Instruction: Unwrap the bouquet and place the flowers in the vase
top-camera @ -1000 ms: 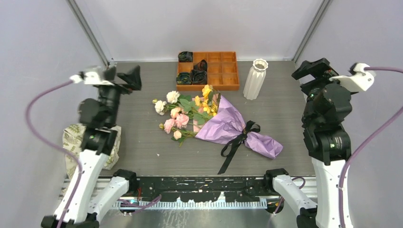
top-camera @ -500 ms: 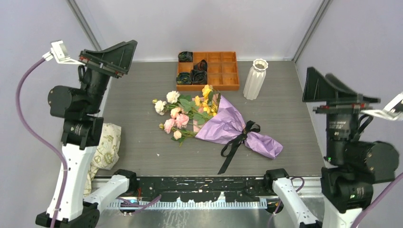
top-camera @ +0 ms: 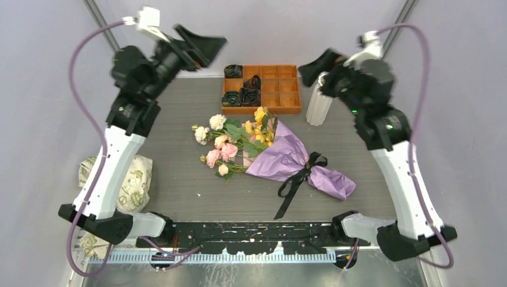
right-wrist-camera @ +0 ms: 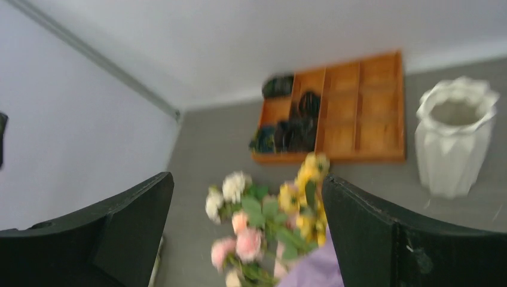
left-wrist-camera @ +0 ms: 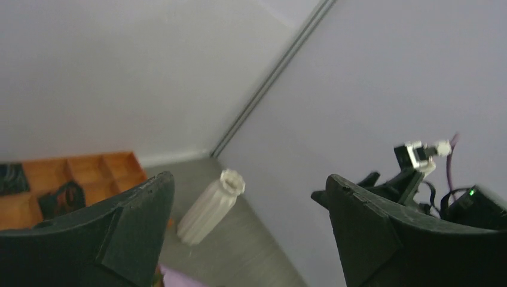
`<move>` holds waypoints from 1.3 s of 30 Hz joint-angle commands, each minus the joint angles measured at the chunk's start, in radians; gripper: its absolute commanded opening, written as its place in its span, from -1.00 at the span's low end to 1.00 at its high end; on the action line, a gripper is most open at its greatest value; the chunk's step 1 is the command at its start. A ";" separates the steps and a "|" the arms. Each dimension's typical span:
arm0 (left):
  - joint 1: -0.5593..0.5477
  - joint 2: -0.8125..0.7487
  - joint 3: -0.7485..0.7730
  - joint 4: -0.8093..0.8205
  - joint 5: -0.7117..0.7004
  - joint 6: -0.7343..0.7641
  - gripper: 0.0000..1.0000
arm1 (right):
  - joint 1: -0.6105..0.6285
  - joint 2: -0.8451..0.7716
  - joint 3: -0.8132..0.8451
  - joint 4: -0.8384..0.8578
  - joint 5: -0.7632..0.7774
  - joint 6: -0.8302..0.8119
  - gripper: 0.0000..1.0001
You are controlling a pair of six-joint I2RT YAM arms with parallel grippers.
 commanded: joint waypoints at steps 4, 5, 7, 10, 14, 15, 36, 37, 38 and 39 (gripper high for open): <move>-0.247 0.073 -0.229 -0.217 -0.161 0.189 0.85 | 0.403 0.007 -0.197 -0.211 0.393 -0.039 0.99; -0.256 0.085 -0.273 -0.201 -0.148 0.166 0.82 | 0.434 -0.005 -0.245 -0.232 0.427 -0.015 0.99; -0.276 0.109 -0.355 -0.176 -0.131 0.143 0.76 | 0.474 -0.042 -0.352 -0.272 0.476 0.043 0.94; -0.302 0.154 -0.434 -0.163 -0.122 0.137 0.69 | 0.493 -0.124 -0.524 -0.313 0.476 0.129 0.83; -0.345 0.212 -0.519 -0.101 -0.115 0.126 0.59 | 0.499 -0.228 -0.685 -0.357 0.438 0.220 0.62; -0.352 0.225 -0.536 -0.081 -0.119 0.119 0.57 | 0.502 -0.244 -0.712 -0.368 0.432 0.238 0.60; -0.403 0.060 -0.552 -0.264 -0.425 0.217 0.12 | 0.482 0.165 -0.728 -0.207 0.707 0.069 0.83; -0.402 0.045 -0.555 -0.272 -0.440 0.222 0.13 | 0.467 0.195 -0.723 -0.185 0.698 0.053 0.84; -0.403 0.035 -0.557 -0.282 -0.452 0.225 0.13 | 0.450 0.221 -0.721 -0.163 0.682 0.036 0.85; -0.403 0.024 -0.559 -0.292 -0.463 0.227 0.13 | 0.424 0.243 -0.721 -0.139 0.657 0.022 0.85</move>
